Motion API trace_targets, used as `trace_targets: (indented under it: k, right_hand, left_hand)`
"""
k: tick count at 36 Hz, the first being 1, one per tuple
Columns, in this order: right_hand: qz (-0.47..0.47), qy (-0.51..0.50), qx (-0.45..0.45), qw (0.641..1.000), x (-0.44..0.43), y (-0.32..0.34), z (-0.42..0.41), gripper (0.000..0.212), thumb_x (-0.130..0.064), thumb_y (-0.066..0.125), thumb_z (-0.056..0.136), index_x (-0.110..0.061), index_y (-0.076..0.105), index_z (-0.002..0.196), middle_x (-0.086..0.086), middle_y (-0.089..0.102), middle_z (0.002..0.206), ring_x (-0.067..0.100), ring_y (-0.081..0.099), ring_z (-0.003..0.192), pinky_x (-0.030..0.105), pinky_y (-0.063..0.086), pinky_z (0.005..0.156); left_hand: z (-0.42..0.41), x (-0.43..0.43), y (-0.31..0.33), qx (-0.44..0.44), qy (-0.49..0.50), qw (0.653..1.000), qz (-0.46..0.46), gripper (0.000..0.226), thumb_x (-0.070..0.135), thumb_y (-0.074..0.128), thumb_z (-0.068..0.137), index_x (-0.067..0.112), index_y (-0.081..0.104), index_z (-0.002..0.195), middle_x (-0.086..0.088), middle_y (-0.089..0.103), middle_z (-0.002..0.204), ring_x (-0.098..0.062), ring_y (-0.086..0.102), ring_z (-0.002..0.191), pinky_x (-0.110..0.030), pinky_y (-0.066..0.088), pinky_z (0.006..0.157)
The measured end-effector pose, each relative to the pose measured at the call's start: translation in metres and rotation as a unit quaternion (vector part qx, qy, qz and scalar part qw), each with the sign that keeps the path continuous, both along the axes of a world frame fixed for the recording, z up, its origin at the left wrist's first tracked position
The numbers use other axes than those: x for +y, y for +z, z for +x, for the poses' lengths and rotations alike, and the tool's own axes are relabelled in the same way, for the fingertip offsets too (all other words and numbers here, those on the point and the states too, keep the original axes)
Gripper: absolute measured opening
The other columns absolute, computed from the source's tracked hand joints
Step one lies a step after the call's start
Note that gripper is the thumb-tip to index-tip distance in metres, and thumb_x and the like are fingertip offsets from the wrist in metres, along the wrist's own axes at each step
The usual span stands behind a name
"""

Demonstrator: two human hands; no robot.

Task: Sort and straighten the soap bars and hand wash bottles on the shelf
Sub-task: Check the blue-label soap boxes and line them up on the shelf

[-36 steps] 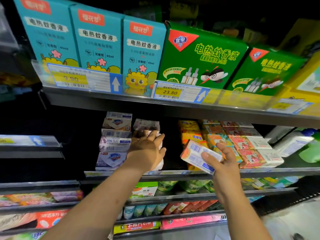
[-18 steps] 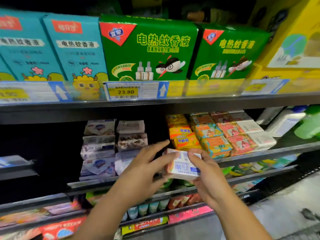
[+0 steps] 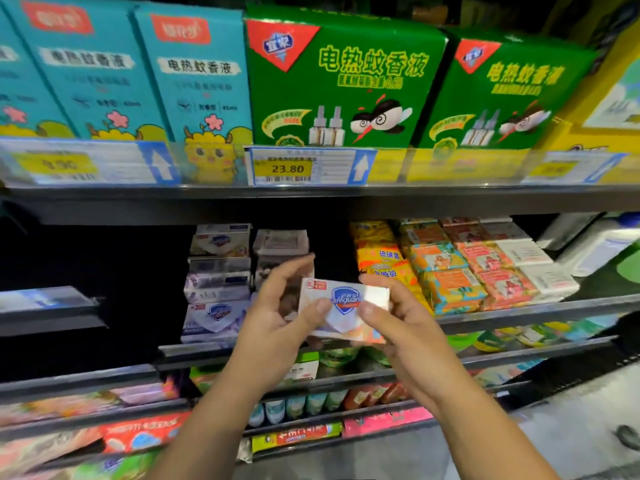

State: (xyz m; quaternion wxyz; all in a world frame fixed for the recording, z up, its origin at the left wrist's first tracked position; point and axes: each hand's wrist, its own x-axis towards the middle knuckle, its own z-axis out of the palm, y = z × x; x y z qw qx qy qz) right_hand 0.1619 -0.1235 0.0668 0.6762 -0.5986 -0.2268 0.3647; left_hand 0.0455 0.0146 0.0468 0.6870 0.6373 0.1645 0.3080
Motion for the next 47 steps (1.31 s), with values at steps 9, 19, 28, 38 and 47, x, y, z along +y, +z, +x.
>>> trace_targets:
  k: [9, 19, 28, 38, 47]
  right_hand:
    - [0.042, 0.055, 0.092, 0.993, 0.012, 0.01, -0.015, 0.037, -0.045, 0.075, 0.078, -0.026, 0.072, 0.11, 0.014, 0.072, 0.109, 0.025, 0.067, 0.069, 0.026, 0.052, 0.053]
    - [0.0, 0.062, -0.04, 0.997, 0.029, 0.012, -0.039, 0.028, -0.024, 0.075, 0.087, -0.025, 0.073, 0.115, 0.001, 0.075, 0.113, 0.02, 0.07, 0.106, 0.033, 0.055, 0.085]
    - [0.033, 0.041, 0.078, 0.996, 0.029, 0.018, -0.047, 0.014, -0.027, 0.071, 0.088, -0.02, 0.071, 0.1, 0.012, 0.07, 0.107, 0.02, 0.069, 0.071, 0.025, 0.052, 0.047]
    - [-0.011, 0.077, -0.017, 0.997, 0.031, 0.008, -0.069, 0.033, -0.021, 0.073, 0.088, -0.013, 0.067, 0.119, 0.012, 0.073, 0.116, 0.027, 0.07, 0.108, 0.03, 0.055, 0.086]
    - [0.023, 0.015, 0.101, 0.995, 0.027, 0.009, -0.071, 0.011, -0.018, 0.058, 0.097, -0.016, 0.066, 0.105, 0.014, 0.073, 0.106, 0.019, 0.071, 0.075, 0.023, 0.05, 0.046]
  left_hand:
    - [-0.03, 0.033, -0.008, 0.081, -0.003, 0.942, 0.325, 0.052, 0.037, 0.079, 0.076, 0.054, 0.055, 0.12, 0.034, 0.031, 0.143, 0.012, 0.031, 0.137, -0.004, 0.033, 0.101]
    - [-0.044, 0.023, 0.009, -0.028, 0.029, 0.998, 0.043, 0.043, 0.035, 0.072, 0.087, 0.034, 0.053, 0.125, 0.02, 0.065, 0.111, -0.003, 0.064, 0.104, -0.018, 0.052, 0.082]
    - [-0.067, 0.042, -0.001, 0.033, -0.03, 0.965, 0.26, 0.058, 0.068, 0.077, 0.067, 0.062, 0.053, 0.119, 0.026, 0.036, 0.141, -0.006, 0.039, 0.139, -0.033, 0.051, 0.101]
    - [-0.077, 0.035, 0.01, -0.039, 0.036, 0.998, -0.037, 0.039, 0.021, 0.068, 0.085, 0.025, 0.056, 0.121, 0.009, 0.072, 0.103, -0.018, 0.072, 0.092, -0.023, 0.057, 0.06]
    - [-0.095, 0.042, 0.001, 0.038, -0.086, 0.993, 0.07, 0.055, 0.0, 0.082, 0.075, 0.033, 0.068, 0.116, -0.001, 0.05, 0.136, -0.013, 0.058, 0.124, -0.025, 0.056, 0.088]
